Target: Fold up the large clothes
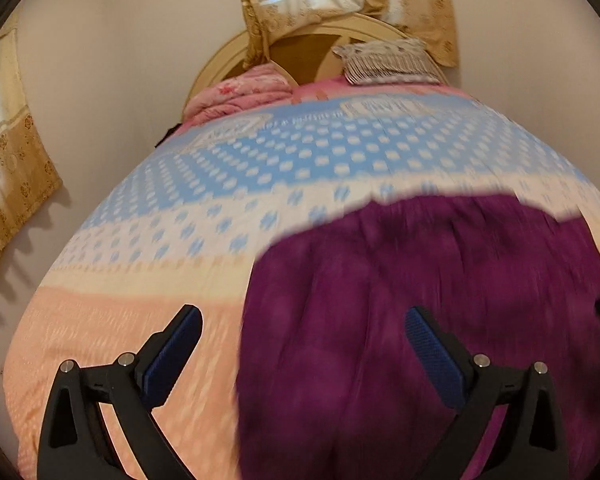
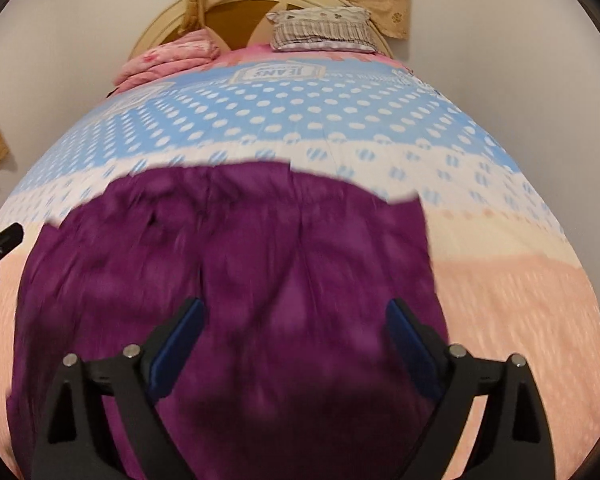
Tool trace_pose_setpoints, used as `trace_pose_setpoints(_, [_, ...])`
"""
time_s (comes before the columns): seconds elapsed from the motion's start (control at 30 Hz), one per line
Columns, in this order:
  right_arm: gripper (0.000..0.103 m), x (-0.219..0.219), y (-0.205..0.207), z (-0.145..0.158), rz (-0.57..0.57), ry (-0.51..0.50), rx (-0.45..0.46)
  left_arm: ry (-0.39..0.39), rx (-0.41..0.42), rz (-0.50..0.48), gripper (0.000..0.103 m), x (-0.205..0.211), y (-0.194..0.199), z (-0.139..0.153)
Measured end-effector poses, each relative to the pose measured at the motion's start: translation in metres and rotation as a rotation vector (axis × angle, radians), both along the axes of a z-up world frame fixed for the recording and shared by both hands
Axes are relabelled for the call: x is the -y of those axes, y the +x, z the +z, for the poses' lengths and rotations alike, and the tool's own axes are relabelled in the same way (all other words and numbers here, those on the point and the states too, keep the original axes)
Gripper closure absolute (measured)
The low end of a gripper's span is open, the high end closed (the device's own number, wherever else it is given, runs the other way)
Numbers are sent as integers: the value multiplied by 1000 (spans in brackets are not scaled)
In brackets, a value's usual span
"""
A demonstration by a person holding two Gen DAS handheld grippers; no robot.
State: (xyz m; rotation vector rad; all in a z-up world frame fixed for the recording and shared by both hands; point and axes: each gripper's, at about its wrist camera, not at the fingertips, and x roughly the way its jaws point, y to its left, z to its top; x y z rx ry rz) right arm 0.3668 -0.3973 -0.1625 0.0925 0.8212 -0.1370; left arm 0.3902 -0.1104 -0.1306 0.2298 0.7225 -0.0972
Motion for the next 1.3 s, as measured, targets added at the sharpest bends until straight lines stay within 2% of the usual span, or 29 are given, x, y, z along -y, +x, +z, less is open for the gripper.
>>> trace_pose_setpoints(0.2, [9, 6, -97, -10, -45, 7, 26, -23, -47, 37, 1, -62, -103, -34])
trace_pose_setpoints(0.4, [7, 8, -172, -26, -99, 21, 4, -72, -122, 51, 1, -94, -174, -61])
trace_pose_setpoints(0.5, [7, 5, -202, -37, -105, 41, -13, -25, -114, 37, 1, -95, -198, -70])
trace_pose_setpoints(0.63, [8, 2, -237, -45, -129, 56, -21, -43, -167, 40, 1, -101, -218, -83])
trace_pose_setpoints(0.73, [8, 0, -256, -53, -133, 118, -42, -58, -165, 39, 2, -103, -233, -86])
trace_pose_setpoints(0.83, [8, -5, -265, -61, -108, 140, -60, -65, -174, 6, 2, -97, -239, -84])
trace_pose_setpoints(0.93, [20, -9, -265, -72, -89, 191, -105, -85, -206, -36, 2, -88, -248, -89])
trace_pose_setpoints(1.0, [31, -16, -262, -81, -61, 209, -134, -78, -213, -63, 2, -83, -253, -92])
trace_pose_setpoints(1.03, [33, -19, -260, -84, -53, 205, -137, -80, -216, -68, 4, -82, -253, -93])
trace_pose_setpoints(1.1, [42, -19, -259, -88, -44, 220, -132, -99, -230, -77, 21, -83, -252, -93])
trace_pose_setpoints(1.13, [48, -18, -258, -89, -33, 238, -128, -130, -251, -100, 38, -84, -251, -93])
trace_pose_setpoints(1.17, [68, -18, -258, -88, -21, 249, -121, -157, -266, -122, 56, -84, -251, -93])
trace_pose_setpoints(1.2, [85, -20, -260, -86, -8, 257, -112, -160, -263, -130, 64, -84, -253, -91])
trace_pose_setpoints(1.23, [88, -21, -261, -84, 2, 260, -103, -142, -238, -137, 84, -82, -256, -86])
trace_pose_setpoints(1.27, [92, -24, -263, -80, 17, 254, -89, -125, -223, -143, 95, -80, -258, -83])
trace_pose_setpoints(1.3, [93, -27, -265, -76, 28, 250, -76, -112, -207, -152, 97, -79, -260, -78])
